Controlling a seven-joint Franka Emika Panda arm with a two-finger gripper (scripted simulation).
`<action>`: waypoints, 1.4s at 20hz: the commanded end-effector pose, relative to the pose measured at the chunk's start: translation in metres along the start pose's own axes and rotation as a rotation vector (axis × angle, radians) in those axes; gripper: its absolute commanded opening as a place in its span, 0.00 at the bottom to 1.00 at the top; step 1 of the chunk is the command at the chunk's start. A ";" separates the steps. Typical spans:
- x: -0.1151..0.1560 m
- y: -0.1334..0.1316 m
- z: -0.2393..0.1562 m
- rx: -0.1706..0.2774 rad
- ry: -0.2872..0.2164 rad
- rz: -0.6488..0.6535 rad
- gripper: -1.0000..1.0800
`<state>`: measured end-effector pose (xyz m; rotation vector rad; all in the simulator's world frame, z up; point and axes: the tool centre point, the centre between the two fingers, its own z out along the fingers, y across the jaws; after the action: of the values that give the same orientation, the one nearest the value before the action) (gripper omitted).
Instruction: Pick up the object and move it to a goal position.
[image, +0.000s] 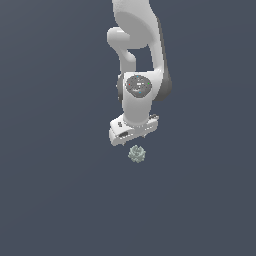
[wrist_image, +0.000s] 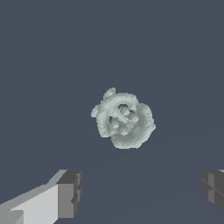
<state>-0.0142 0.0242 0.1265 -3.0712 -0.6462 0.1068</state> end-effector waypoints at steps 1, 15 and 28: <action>0.003 0.000 0.002 -0.003 0.004 -0.075 0.96; 0.018 -0.003 0.013 -0.020 0.027 -0.487 0.96; 0.031 -0.006 0.020 -0.038 0.048 -0.813 0.96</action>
<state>0.0091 0.0407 0.1055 -2.5934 -1.7694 0.0176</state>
